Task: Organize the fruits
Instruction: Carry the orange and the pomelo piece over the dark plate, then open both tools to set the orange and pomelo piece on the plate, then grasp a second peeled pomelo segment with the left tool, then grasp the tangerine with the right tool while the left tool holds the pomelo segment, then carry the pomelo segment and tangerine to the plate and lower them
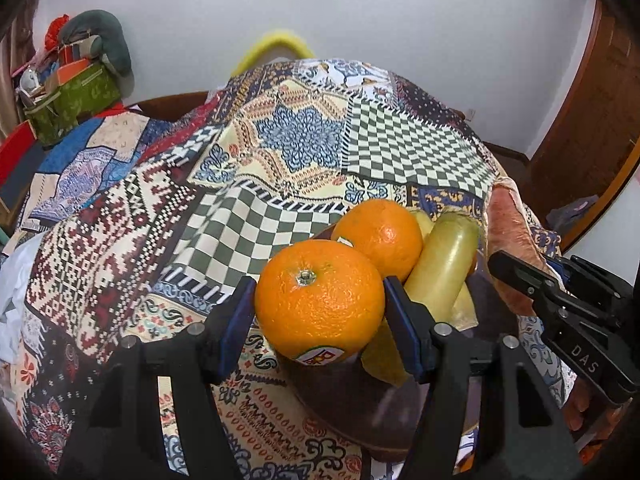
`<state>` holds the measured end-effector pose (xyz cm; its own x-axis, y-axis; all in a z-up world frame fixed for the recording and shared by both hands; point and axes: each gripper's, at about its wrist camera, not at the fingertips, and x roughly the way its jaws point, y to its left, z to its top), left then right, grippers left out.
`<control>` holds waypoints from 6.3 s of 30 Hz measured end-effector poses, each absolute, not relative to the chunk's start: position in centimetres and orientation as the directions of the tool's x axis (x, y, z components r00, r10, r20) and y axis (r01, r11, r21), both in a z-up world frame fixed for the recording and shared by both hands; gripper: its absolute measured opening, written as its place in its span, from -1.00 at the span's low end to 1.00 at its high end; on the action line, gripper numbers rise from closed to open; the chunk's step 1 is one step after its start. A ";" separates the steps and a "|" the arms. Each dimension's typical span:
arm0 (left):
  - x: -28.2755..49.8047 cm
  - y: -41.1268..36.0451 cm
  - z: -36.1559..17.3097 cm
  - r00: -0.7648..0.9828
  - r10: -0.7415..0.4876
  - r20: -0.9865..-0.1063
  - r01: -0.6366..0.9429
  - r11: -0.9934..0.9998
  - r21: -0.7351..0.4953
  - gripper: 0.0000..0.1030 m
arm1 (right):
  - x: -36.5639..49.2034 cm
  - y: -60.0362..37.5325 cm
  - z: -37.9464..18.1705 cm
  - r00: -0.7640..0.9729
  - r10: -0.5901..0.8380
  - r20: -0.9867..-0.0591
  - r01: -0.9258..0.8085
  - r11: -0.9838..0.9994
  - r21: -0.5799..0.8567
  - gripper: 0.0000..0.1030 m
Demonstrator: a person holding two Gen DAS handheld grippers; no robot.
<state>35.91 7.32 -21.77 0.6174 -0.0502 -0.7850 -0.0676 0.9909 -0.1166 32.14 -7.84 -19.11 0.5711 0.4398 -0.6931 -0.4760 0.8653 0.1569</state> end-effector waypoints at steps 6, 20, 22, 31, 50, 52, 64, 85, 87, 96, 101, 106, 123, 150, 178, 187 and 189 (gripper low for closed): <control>36.4 7.5 -22.7 0.589 -0.056 -0.807 -0.074 0.990 -0.123 0.23 | 32.3 -7.7 -20.0 0.540 0.440 -0.717 -0.482 0.861 0.165 -0.60; 36.6 7.8 -23.1 0.549 -0.106 -0.829 -0.077 0.981 -0.177 0.27 | 32.2 -7.7 -20.2 0.519 0.436 -0.735 -0.501 0.852 0.152 -0.57; 36.5 7.9 -23.0 0.545 -0.111 -0.831 -0.091 0.977 -0.191 0.28 | 31.7 -7.8 -19.8 0.531 0.431 -0.729 -0.504 0.853 0.137 -0.52; 34.5 7.1 -20.8 0.575 -0.065 -0.815 -0.080 0.988 -0.135 0.28 | 30.0 -8.7 -18.3 0.564 0.411 -0.717 -0.485 0.867 0.115 -0.47; 25.7 5.6 -14.7 0.651 -0.050 -0.758 -0.044 0.994 -0.104 0.36 | 22.3 -10.8 -14.3 0.616 0.434 -0.657 -0.470 0.872 0.135 -0.46; 24.7 5.2 -14.6 0.650 -0.048 -0.758 -0.041 0.994 -0.099 0.37 | 21.4 -11.0 -14.1 0.616 0.439 -0.654 -0.474 0.870 0.137 -0.46; 20.6 3.0 -16.8 0.588 -0.054 -0.807 -0.018 0.997 -0.081 0.37 | 17.6 -11.9 -14.6 0.601 0.443 -0.665 -0.482 0.865 0.140 -0.45; 20.0 -0.4 -24.3 0.436 -0.065 -0.897 0.007 0.998 -0.069 0.37 | 16.3 -13.1 -18.2 0.541 0.422 -0.728 -0.452 0.875 0.171 -0.38; 20.1 -0.6 -24.4 0.443 -0.072 -0.893 0.014 0.997 -0.073 0.37 | 16.4 -13.1 -18.3 0.538 0.424 -0.728 -0.450 0.875 0.177 -0.38; 20.7 0.0 -24.6 0.465 -0.105 -0.879 0.021 0.994 -0.108 -0.01 | 17.0 -12.7 -18.7 0.527 0.431 -0.733 -0.458 0.870 0.182 -0.38; 20.7 0.4 -24.5 0.474 -0.116 -0.873 0.037 0.993 -0.112 -0.03 | 17.2 -12.3 -19.0 0.515 0.436 -0.738 -0.463 0.866 0.188 -0.38; 20.3 1.8 -23.7 0.498 -0.100 -0.861 0.008 0.994 -0.111 -0.04 | 17.6 -11.3 -19.4 0.497 0.437 -0.749 -0.482 0.857 0.180 -0.38; 19.6 5.3 -21.9 0.551 -0.070 -0.831 -0.058 0.991 -0.122 -0.04 | 19.6 -7.8 -21.6 0.418 0.463 -0.782 -0.526 0.825 0.207 -0.18; 21.5 5.1 -19.0 0.619 -0.073 -0.782 -0.038 0.992 -0.123 -0.04 | 21.1 -9.1 -20.2 0.486 0.456 -0.745 -0.473 0.854 0.215 -0.35; 30.4 4.4 -17.4 0.681 -0.090 -0.727 0.008 0.993 -0.115 -0.04 | 26.1 -8.8 -17.9 0.555 0.478 -0.681 -0.493 0.848 0.194 -0.35; 32.9 4.3 -17.9 0.688 -0.095 -0.719 0.017 0.993 -0.115 -0.04 | 27.3 -7.8 -18.1 0.552 0.483 -0.680 -0.511 0.840 0.182 -0.34; 33.4 4.2 -18.3 0.680 -0.100 -0.726 0.017 0.993 -0.120 -0.03 | 27.4 -7.6 -18.2 0.548 0.483 -0.683 -0.516 0.838 0.178 -0.34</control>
